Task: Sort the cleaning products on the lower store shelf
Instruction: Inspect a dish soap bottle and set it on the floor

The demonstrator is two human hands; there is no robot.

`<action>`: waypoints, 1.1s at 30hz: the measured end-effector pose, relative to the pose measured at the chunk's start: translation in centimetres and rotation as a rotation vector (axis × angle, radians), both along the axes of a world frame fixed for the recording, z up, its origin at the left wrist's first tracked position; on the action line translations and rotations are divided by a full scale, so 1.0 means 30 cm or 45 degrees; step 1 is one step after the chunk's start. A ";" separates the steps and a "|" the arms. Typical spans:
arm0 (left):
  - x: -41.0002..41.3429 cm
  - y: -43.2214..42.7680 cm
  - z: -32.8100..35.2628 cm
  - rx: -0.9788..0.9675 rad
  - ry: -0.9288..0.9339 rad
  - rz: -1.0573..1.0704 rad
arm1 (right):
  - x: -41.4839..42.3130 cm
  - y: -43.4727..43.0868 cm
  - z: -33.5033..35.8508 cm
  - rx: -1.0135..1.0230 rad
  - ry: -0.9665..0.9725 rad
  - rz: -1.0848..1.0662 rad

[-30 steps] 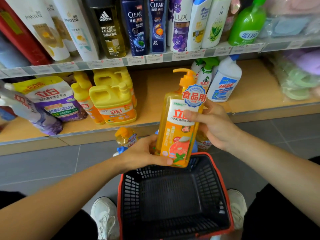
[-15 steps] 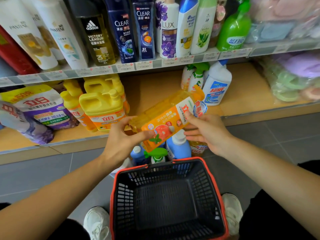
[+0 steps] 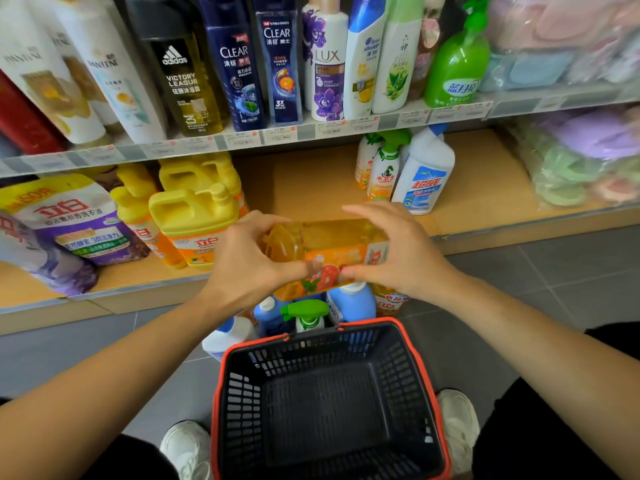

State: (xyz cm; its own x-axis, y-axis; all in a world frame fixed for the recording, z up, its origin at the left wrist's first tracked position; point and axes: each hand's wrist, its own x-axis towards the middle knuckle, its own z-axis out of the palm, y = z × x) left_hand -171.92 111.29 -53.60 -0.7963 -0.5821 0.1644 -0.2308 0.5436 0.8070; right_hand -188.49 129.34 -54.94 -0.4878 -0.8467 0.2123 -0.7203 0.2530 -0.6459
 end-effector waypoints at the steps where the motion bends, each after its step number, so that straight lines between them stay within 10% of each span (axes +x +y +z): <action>1: -0.005 0.009 0.005 -0.050 0.001 -0.041 | -0.003 -0.008 0.002 0.076 0.053 0.070; 18: 0.006 0.072 -0.018 -0.519 0.248 -0.607 | 0.014 0.010 -0.038 0.017 -0.348 0.114; 33: 0.011 0.047 -0.017 -0.359 0.353 -0.181 | 0.028 0.022 -0.032 0.028 -0.350 0.007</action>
